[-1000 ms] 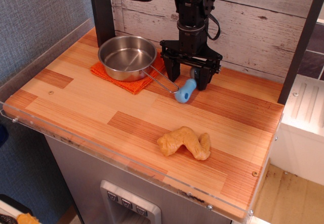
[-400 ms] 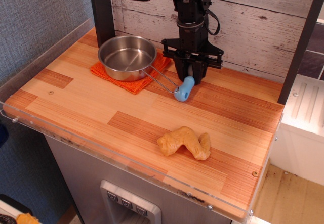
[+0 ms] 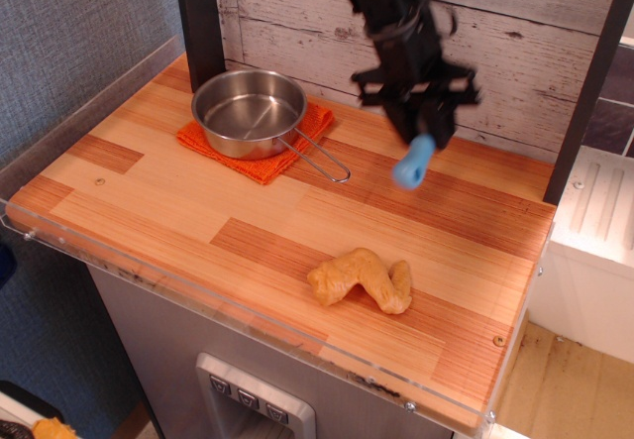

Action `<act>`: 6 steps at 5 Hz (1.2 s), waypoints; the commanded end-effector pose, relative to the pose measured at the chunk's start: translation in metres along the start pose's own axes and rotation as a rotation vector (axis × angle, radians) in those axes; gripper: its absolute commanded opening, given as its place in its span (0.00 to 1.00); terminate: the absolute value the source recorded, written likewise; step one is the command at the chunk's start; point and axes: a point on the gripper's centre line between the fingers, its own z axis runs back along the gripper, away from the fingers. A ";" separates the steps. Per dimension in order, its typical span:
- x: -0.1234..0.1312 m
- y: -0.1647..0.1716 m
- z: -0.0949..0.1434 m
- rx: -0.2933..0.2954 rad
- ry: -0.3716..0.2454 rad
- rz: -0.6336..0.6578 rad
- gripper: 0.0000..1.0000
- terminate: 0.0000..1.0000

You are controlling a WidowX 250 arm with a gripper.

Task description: PICK UP THE SPOON AND PUT ANOTHER SIDE OF THE TABLE

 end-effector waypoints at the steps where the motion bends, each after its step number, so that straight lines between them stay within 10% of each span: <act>1: -0.017 -0.008 0.108 0.107 -0.120 -0.031 0.00 0.00; 3: -0.084 0.054 0.162 0.437 0.034 0.046 0.00 0.00; 6: -0.117 0.191 0.149 0.397 0.038 0.073 0.00 0.00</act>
